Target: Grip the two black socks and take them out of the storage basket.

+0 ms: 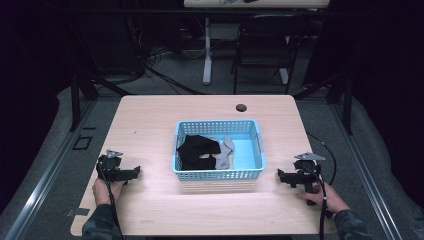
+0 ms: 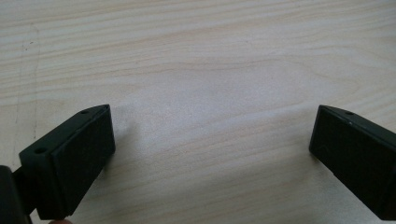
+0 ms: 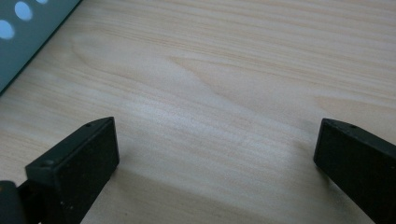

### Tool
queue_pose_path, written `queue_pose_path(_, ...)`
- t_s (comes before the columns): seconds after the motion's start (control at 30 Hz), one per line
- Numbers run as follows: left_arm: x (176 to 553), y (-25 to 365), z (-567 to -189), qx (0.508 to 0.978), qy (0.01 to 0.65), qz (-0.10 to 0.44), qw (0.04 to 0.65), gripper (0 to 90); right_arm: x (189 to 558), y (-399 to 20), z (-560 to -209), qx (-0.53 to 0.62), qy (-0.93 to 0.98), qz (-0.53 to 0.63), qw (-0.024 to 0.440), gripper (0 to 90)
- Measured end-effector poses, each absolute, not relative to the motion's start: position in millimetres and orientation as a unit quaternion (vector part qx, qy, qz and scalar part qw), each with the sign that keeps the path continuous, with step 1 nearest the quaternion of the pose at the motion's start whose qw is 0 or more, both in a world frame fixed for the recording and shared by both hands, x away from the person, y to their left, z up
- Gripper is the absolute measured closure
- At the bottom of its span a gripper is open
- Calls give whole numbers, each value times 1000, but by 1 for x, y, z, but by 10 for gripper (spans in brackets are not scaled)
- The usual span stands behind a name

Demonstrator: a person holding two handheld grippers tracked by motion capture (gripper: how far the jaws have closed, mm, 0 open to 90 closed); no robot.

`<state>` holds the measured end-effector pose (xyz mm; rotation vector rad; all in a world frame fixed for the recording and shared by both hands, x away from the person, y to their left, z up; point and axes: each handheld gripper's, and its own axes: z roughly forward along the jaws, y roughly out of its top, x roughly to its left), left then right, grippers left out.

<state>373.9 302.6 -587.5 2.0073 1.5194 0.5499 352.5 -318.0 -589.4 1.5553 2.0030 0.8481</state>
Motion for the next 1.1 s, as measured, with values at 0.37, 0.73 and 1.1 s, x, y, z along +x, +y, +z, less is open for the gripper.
queue_pose_path(0.37, 374, 302, -574, 747, 567, 199, 284, 1, 353, -318, -589, 566, 729, 309, 232, 0)
queue_pose_path(0.73, 374, 302, -561, 750, 564, 187, 291, 0, 353, -318, -589, 566, 729, 309, 232, 0)
queue_pose_path(1.1, 379, 287, -533, 763, 554, 172, 285, 1, 353, -318, -589, 566, 729, 309, 232, 0)
